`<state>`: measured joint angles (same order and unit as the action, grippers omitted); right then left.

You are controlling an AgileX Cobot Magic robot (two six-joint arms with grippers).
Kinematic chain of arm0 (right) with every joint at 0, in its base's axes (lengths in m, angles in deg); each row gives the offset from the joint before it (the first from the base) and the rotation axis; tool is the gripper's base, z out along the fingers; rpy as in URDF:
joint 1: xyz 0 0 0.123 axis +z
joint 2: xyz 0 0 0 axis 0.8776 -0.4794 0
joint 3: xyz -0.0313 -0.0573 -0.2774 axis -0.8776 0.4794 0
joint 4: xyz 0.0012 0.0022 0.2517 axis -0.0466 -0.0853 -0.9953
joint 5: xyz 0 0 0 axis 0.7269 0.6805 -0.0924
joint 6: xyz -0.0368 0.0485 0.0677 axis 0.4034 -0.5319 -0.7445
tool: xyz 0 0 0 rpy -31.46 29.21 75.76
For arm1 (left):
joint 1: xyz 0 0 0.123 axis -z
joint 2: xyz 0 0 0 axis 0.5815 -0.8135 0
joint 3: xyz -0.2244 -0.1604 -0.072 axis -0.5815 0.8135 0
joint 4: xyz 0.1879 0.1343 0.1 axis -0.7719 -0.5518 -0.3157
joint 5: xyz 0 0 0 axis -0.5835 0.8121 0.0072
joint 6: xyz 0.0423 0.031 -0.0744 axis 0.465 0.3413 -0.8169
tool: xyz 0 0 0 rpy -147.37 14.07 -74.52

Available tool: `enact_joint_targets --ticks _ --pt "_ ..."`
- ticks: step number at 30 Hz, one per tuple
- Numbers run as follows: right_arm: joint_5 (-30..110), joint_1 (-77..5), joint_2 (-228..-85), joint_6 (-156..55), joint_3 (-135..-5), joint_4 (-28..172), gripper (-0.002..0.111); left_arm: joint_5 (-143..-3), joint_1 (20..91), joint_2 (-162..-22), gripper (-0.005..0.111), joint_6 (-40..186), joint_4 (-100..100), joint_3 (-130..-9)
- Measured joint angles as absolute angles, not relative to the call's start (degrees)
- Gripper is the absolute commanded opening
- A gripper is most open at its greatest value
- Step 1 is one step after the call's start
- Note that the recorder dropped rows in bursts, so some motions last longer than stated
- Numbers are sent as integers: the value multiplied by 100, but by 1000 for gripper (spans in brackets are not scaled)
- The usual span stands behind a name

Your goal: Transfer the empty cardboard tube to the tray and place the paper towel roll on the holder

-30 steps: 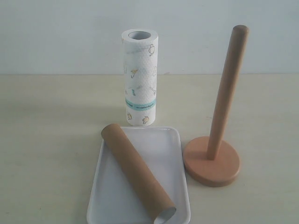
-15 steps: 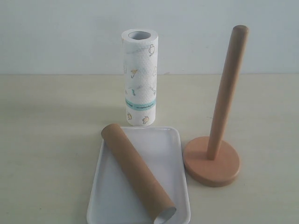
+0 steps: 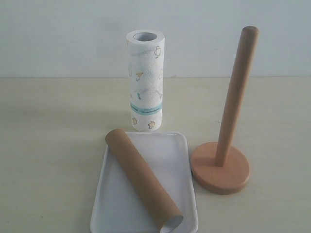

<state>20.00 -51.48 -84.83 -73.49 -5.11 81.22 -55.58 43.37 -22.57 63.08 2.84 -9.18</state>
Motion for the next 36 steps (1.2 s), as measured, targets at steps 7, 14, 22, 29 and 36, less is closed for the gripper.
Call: enact_joint_targets --ticks 7,14,22,29,36 --pt "1987 -5148 -8483 -7043 -511 8122 0 -5558 4337 -2257 5 6308 284 -918" --pt "1967 -5148 -8483 -7010 -511 8122 0 -5558 4337 -2257 5 6308 284 -918" --pt "1967 -5498 -8483 -6983 -511 8122 0 -5558 4337 -2257 5 6308 284 -918" --pt "1967 -5682 -8483 -6983 -511 8133 0 -5558 4337 -2257 5 6308 284 -918" --pt "1967 -5682 -8483 -6983 -511 8133 0 -5558 4337 -2257 5 6308 284 -918"
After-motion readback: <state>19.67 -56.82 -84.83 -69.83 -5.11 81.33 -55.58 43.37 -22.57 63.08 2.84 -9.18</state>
